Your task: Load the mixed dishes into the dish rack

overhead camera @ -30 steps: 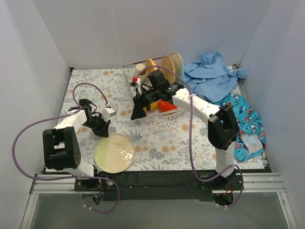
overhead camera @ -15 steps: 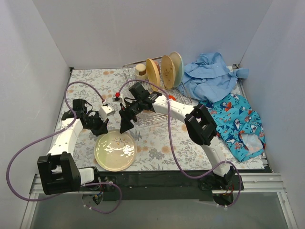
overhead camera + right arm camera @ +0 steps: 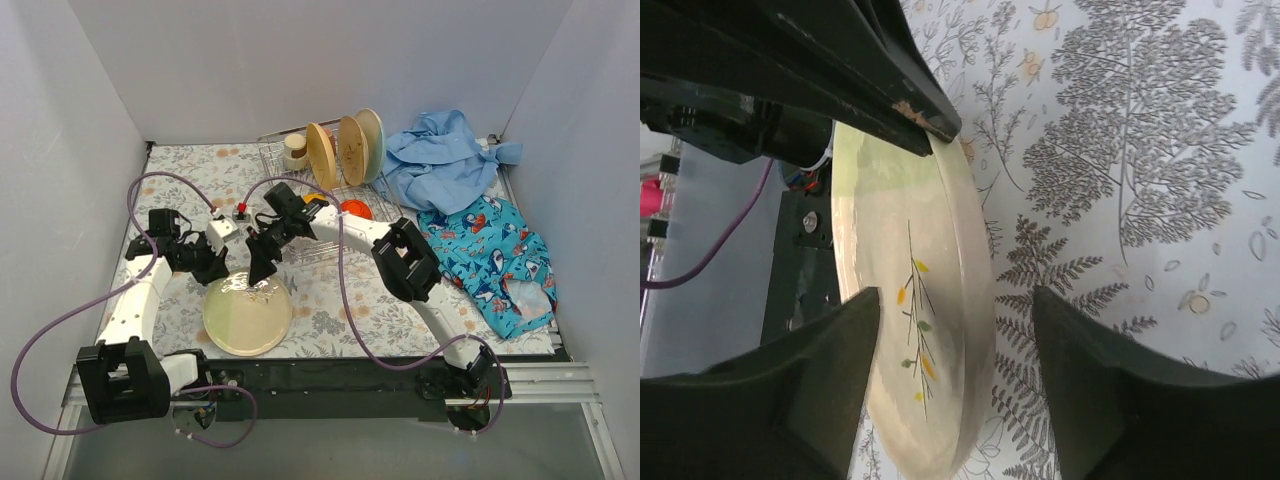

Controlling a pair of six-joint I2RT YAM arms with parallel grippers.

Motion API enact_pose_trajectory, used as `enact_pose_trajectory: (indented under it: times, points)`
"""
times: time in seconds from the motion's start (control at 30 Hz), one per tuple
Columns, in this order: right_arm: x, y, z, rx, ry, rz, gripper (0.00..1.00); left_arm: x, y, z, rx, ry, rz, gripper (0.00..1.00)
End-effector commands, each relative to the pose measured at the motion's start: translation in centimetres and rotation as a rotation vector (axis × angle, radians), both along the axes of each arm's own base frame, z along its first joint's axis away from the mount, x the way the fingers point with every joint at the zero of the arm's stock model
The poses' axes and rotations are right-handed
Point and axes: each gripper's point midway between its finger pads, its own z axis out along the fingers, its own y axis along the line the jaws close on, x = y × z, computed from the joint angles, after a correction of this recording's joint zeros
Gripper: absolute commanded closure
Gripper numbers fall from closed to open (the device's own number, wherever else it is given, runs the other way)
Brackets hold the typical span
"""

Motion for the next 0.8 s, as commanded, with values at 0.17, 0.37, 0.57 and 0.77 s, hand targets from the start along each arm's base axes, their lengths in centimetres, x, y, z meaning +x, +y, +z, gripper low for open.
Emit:
enact_pose_trajectory:
  times: [0.17, 0.37, 0.57, 0.77]
  points:
    - [-1.8, 1.0, 1.6, 0.058, 0.070, 0.078, 0.88, 1.5, -0.5, 4.2, -0.036, -0.191, 0.024, 1.00]
    - [-1.1, 0.7, 3.7, 0.067, 0.046, 0.039, 0.99, 5.3, 2.9, 8.8, 0.021, -0.397, 0.325, 0.62]
    - [1.8, -0.3, 11.9, 0.147, -0.015, -0.101, 0.99, 8.3, 11.2, 22.5, -0.082, -0.901, 0.960, 0.11]
    - [7.1, -2.4, 22.3, 0.287, -0.233, -0.374, 0.99, 10.4, 13.5, 23.1, -0.171, -0.811, 1.196, 0.09]
